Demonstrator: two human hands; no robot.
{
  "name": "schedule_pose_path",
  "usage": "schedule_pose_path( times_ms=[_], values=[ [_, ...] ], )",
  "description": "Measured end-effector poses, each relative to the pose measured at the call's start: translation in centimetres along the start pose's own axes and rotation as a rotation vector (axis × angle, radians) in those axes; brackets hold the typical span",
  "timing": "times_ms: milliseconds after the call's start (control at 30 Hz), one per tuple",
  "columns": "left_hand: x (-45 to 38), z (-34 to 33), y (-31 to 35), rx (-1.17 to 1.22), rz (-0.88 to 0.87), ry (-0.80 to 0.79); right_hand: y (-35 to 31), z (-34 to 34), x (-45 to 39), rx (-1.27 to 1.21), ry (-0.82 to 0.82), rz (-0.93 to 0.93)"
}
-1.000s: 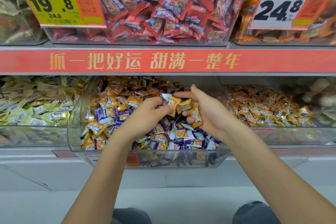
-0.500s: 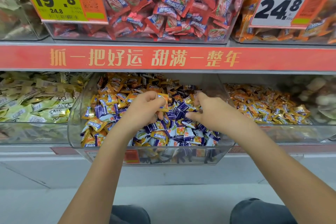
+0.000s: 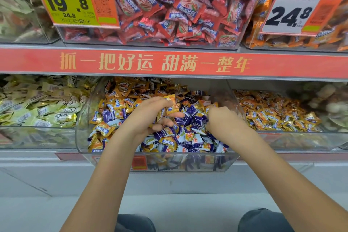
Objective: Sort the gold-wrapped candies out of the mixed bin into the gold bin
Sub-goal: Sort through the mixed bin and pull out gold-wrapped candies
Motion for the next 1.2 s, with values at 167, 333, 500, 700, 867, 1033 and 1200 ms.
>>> schedule_pose_path(
  times_ms=[167, 333, 500, 700, 867, 1033, 1200],
  values=[
    [0.1, 0.0, 0.1, 0.220, 0.118, 0.085, -0.3, -0.5, -0.9, 0.117, -0.168, 0.000],
    [0.8, -0.7, 0.9, 0.526, 0.210, 0.115, 0.5, 0.0, -1.2, -0.079, -0.151, 0.062],
    [0.6, -1.2, 1.1, 0.661, 0.194, 0.069, 1.3, 1.5, 0.0, -0.862, -0.273, 0.052],
    [0.1, -3.0, 0.6, 0.628, 0.202, 0.019, 1.9, 1.8, 1.9, -1.661, -1.030, 0.032],
    [0.8, -5.2, 1.1, 0.684, 0.160, -0.077, 4.0, 2.4, 2.9, -1.845, -1.061, 0.090],
    [1.8, -8.2, 1.2, 0.169, -0.003, -0.157, 11.1, 2.5, 1.0, -2.004, -0.774, -0.063],
    [1.3, -12.7, 2.9, -0.227, -0.283, -0.277, 15.6, 1.7, -3.3, -1.822, -0.483, -0.309]
  ],
)
Point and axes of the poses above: each hand's wrist, its own x-axis away from the middle knuckle, its own z-axis out of the back of the hand, y = z × x, the point moved 1 cm from there along -x, towards the middle knuckle, and after that the axes turned 15 degrees about -z, right-handed, at the moved point
